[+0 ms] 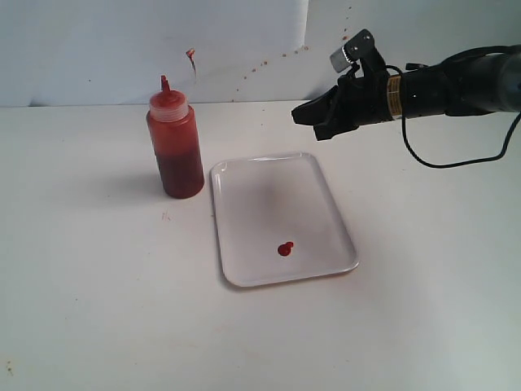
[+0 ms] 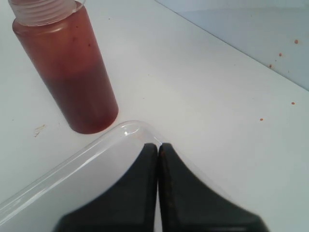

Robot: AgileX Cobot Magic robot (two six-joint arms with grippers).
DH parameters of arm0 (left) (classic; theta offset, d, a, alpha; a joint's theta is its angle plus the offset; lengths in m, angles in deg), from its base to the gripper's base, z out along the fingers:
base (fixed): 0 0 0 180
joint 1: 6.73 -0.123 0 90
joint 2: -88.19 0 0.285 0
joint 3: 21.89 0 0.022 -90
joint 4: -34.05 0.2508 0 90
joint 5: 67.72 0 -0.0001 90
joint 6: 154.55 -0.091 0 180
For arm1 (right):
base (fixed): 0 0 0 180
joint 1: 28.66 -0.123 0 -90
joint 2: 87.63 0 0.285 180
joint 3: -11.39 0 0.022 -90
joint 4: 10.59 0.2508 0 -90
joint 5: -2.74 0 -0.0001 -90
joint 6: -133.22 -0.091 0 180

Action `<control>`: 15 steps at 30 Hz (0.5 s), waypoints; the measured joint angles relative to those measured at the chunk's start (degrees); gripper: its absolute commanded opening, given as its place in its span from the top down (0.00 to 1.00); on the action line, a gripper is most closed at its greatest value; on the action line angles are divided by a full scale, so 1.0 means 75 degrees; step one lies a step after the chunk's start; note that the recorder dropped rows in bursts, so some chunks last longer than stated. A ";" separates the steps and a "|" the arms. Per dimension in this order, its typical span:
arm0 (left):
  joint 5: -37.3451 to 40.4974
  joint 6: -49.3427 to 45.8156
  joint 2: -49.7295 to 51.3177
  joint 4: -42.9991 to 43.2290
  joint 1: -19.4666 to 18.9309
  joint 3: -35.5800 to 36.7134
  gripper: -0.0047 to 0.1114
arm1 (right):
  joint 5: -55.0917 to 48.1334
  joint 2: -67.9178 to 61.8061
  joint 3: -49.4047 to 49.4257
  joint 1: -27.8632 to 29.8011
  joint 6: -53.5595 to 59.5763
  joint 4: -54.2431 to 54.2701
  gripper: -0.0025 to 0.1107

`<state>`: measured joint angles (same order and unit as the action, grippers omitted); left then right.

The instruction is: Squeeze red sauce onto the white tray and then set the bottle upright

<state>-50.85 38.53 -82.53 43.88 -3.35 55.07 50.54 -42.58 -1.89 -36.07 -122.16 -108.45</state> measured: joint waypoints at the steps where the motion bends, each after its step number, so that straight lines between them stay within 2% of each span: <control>1: 0.0000 0.0000 0.0000 0.0000 0.0000 0.0000 0.96 | 0.0000 0.0000 0.0000 0.0000 0.0000 0.0000 0.98; 15: 0.0000 0.0000 0.0000 0.0000 0.0000 0.0000 0.96 | 0.0000 0.0031 0.0000 0.0000 -0.0014 0.0000 0.98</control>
<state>-50.85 38.53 -82.53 43.88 -3.35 55.07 50.54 -42.35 -1.89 -36.07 -122.27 -108.45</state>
